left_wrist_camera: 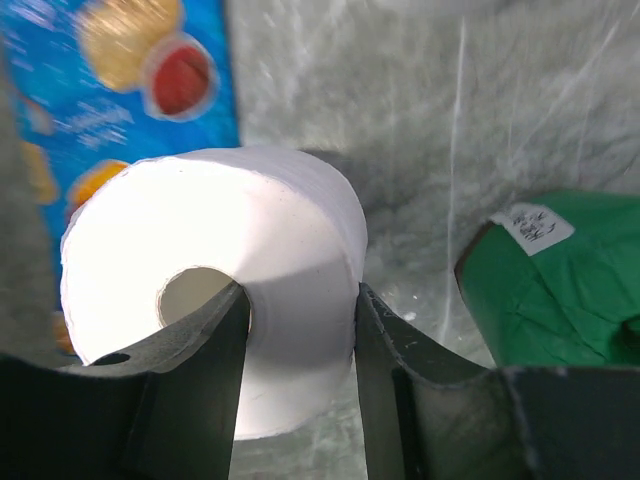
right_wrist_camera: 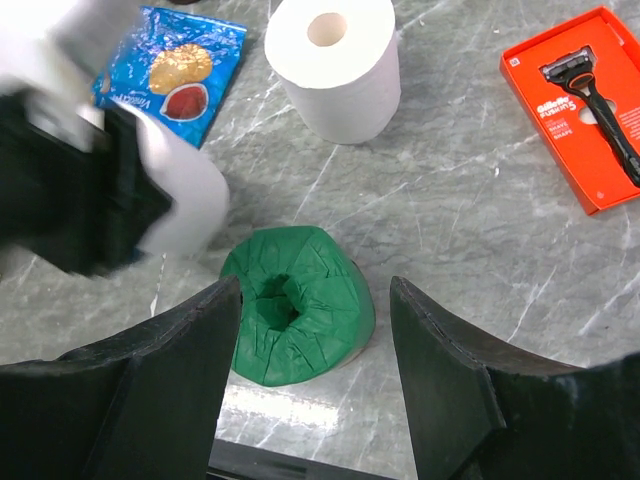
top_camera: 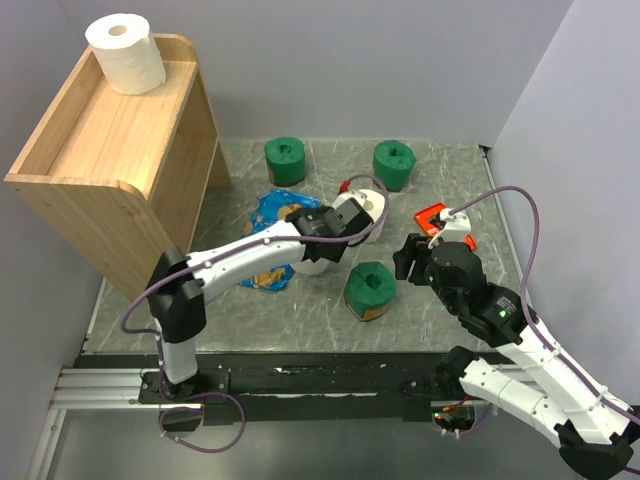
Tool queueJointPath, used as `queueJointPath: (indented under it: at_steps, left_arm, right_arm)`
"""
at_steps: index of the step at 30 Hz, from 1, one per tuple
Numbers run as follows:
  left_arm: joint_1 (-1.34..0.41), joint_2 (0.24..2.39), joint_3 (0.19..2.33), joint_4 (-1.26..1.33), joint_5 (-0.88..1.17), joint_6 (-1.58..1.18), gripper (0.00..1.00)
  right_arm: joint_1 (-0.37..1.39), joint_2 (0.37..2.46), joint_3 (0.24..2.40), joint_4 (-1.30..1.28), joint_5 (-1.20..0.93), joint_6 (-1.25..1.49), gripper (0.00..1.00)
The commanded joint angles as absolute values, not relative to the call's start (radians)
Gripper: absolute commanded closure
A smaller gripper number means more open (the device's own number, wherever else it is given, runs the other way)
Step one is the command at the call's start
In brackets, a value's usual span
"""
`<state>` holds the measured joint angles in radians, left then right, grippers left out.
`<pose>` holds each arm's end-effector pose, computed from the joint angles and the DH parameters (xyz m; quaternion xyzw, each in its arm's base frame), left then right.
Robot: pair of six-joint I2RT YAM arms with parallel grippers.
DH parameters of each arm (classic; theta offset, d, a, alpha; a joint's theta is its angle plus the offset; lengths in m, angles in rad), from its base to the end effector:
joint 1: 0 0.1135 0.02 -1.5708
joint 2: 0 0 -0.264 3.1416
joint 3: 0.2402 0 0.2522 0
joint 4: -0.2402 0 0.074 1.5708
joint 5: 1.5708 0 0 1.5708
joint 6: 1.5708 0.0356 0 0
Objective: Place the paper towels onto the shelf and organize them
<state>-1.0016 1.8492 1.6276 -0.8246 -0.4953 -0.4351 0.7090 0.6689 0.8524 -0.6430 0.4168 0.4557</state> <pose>0.2285 -0.3257 0.2809 0.2007 0.9168 0.0128 0.3451 0.1143 0.0791 0.3336 0.0033 0.8383 0.1370 0.5277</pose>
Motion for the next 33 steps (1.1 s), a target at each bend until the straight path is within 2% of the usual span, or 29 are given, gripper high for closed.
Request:
queueJointPath:
  at_steps: [1,6,13,20,25,33]
  left_arm:
    - [-1.0,1.726,1.81,-0.9,-0.672,-0.344,0.59]
    - [-0.996,1.727,1.989,-0.965,-0.836,-0.24,0.6]
    - [-0.93,1.735,2.227,-0.913,-1.024,-0.04,0.61]
    - [-0.864,1.655,2.201,-0.585,-1.18,0.255,0.63]
    - [-0.822,1.663,2.197,-0.256,-1.23,0.498,0.64]
    - [-0.76,1.706,2.31,-0.025,-1.249,0.733,0.65]
  right_arm:
    - [0.707,0.657,0.882,-0.623,0.413,0.46,0.32]
    - [0.707,0.667,0.891,-0.626,0.394,0.46,0.32]
    - [0.707,0.666,0.905,-0.632,0.368,0.463,0.31]
    - [0.707,0.667,0.919,-0.655,0.342,0.469,0.31]
    - [0.709,0.678,0.937,-0.669,0.322,0.472,0.3]
    - [0.707,0.695,0.959,-0.681,0.299,0.472,0.29]
